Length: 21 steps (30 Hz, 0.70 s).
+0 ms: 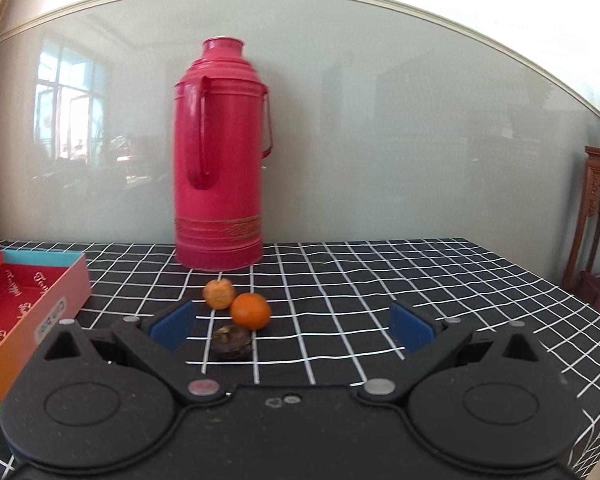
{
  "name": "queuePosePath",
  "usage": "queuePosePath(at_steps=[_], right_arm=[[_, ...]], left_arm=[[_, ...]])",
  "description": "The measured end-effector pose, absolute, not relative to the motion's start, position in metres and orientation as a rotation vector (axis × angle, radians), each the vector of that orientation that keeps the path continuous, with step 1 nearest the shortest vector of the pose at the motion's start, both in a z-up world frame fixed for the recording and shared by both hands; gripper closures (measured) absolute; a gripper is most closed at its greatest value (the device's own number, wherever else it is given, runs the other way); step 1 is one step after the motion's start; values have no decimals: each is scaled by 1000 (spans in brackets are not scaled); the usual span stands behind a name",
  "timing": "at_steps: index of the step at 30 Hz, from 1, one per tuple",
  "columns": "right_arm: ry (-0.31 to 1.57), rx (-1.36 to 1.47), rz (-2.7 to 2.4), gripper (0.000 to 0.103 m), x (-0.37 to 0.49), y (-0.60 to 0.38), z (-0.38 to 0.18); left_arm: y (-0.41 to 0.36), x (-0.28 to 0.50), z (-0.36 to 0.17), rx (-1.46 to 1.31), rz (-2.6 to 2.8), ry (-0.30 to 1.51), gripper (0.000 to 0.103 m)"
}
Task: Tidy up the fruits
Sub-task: 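Carry the small orange into the box and open the left gripper, then move the right gripper to the dark brown fruit and close on it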
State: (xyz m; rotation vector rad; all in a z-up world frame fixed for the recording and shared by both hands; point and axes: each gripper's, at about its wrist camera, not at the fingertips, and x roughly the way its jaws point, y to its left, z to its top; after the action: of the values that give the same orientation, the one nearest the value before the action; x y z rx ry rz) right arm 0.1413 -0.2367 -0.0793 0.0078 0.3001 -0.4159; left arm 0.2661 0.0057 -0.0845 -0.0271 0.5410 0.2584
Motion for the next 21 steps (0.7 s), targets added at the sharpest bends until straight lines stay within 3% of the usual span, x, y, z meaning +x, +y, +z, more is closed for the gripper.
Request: queuePosePath(at_steps=[2, 5, 21], right_arm=[[315, 12, -397, 6, 147, -234, -81], [340, 27, -376, 6, 156, -230, -83], [529, 59, -312, 8, 215, -224, -95]], left_arm=[[10, 261, -80, -35, 232, 520, 33], [10, 249, -72, 20, 268, 457, 9], [63, 195, -69, -35, 280, 452, 5]])
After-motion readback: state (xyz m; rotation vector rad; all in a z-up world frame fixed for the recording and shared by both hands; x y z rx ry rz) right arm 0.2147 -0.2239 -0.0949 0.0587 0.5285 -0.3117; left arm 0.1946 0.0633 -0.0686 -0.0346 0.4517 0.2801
